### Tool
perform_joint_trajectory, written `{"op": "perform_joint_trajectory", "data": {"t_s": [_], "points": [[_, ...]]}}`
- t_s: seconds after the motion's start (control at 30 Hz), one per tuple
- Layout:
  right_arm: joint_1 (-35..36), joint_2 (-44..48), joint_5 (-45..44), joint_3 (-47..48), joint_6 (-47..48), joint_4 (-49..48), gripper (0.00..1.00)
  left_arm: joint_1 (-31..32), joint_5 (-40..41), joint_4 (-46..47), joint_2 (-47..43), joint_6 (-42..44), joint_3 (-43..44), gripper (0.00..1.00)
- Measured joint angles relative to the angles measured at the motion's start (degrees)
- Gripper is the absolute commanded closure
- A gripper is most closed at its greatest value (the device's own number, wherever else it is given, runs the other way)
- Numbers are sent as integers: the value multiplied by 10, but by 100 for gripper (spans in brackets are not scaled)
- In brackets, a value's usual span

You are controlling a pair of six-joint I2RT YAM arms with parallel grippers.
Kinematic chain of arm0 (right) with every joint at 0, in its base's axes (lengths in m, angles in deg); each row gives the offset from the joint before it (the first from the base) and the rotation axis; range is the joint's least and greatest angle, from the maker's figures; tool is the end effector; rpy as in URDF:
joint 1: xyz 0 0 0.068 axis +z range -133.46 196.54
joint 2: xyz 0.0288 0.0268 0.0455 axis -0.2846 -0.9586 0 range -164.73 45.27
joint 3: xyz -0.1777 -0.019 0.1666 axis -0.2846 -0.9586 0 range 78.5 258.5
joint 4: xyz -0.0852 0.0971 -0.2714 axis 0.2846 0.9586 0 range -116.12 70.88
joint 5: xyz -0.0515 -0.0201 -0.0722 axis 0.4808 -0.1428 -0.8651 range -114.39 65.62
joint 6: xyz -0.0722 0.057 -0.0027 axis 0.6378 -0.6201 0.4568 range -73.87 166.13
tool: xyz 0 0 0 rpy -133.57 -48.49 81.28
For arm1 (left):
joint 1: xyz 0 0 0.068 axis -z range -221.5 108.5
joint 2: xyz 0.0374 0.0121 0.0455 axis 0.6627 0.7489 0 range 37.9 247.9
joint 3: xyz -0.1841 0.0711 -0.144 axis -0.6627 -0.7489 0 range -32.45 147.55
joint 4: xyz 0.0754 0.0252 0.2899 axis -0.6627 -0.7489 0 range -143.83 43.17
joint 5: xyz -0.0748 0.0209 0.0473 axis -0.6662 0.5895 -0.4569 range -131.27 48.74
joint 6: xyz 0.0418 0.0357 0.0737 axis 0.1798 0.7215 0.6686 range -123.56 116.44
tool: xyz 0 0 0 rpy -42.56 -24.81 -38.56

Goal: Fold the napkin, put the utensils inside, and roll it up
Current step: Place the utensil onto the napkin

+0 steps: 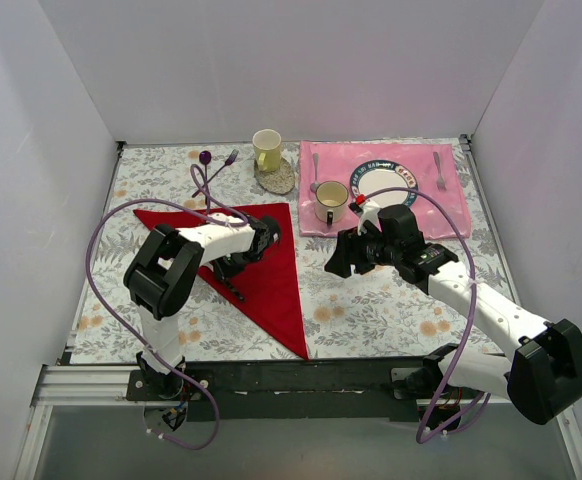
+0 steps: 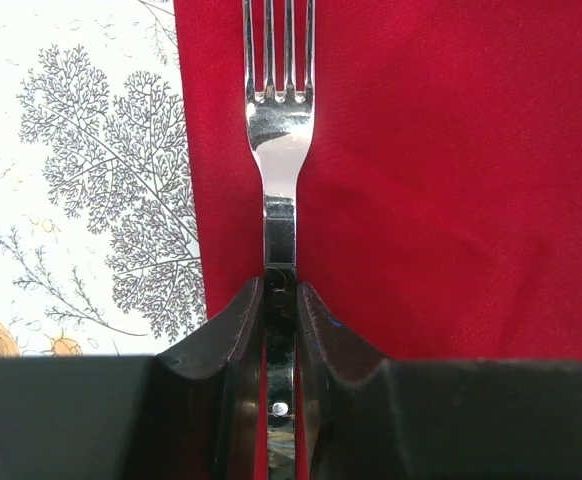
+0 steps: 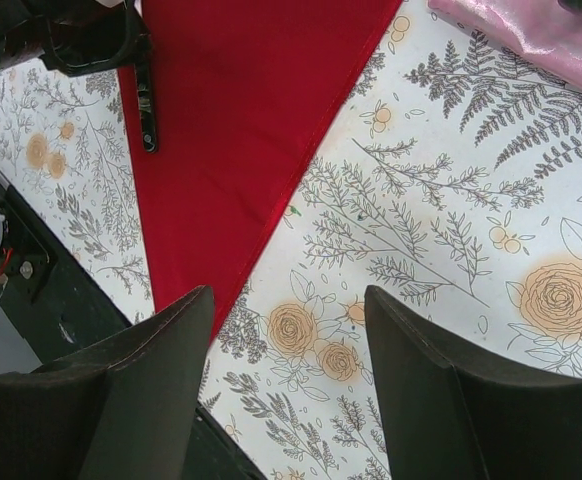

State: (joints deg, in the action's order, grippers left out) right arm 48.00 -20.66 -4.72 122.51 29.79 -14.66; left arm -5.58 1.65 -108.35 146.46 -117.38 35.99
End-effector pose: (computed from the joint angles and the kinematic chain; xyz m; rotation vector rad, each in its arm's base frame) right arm 0.2749 0.2008 0.1928 -0.4997 2.1828 0.8398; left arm 0.2964 -0.1453 0.0654 -1.4494 1.9476 0.4873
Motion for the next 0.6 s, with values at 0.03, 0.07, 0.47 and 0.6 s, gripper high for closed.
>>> {"op": "perform_joint_trajectory", "data": {"t_s": [0.03,0.07,0.47,0.6], "points": [[0,0,0,0,0,0,30,0,-1,-2,0,0,1,100],[0,0,0,-1,0,0,30,0,-1,-4,0,0,1,100],[0,2,14,-18,0,-1,30,0,-4,-30,10,0,5,99],[0,2,17,-18,0,-1,30,0,-4,-42,22,0,19,97]]}}
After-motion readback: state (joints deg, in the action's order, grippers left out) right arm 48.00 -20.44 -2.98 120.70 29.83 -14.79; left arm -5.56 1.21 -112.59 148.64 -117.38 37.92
